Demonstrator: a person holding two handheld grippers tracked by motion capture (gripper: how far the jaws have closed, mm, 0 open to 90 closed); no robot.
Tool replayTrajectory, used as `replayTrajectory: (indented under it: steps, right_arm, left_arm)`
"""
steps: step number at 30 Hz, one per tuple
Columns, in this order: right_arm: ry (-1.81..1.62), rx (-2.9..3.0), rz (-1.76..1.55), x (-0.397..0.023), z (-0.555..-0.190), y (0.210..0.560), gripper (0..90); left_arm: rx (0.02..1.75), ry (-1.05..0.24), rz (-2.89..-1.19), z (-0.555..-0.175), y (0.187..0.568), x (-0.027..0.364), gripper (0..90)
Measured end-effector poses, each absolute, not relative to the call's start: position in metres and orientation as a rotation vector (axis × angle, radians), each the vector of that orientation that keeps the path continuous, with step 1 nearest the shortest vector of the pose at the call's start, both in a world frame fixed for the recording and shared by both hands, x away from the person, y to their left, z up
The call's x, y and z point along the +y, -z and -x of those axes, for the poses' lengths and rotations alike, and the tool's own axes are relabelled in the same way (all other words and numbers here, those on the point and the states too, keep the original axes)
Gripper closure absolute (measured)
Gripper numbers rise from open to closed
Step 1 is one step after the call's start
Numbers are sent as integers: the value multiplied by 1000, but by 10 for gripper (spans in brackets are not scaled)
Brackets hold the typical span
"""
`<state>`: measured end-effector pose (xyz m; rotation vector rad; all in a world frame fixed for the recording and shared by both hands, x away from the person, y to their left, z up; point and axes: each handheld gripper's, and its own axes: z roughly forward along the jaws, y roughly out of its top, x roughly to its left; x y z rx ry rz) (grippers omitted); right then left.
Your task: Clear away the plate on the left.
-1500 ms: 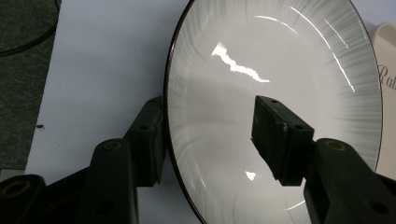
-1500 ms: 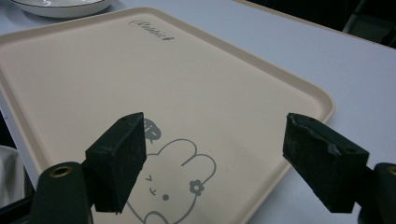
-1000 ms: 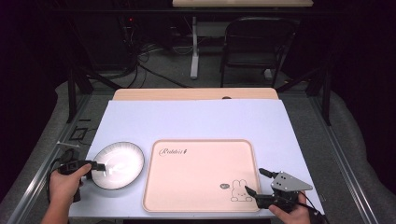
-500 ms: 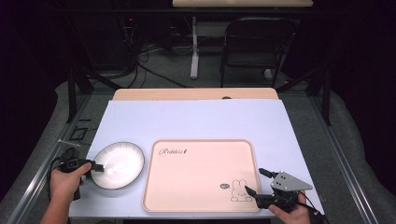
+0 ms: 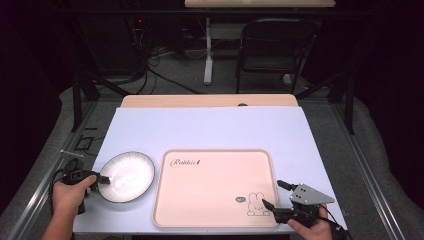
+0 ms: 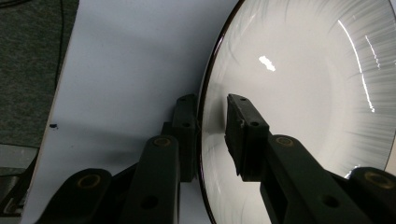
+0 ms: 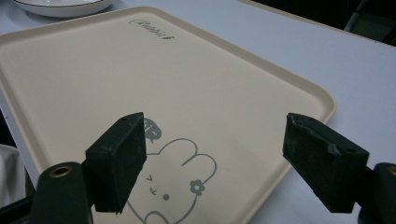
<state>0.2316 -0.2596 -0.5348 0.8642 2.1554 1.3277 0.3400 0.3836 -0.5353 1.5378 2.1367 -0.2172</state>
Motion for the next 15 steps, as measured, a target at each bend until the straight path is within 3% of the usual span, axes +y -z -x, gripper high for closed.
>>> replayTrajectory:
  steps: [15]
  right_arm:
    - [-1328, 2153, -865, -259, -231, 535, 208]
  left_arm:
    - [2100, 201, -1514, -338, 525, 386, 808]
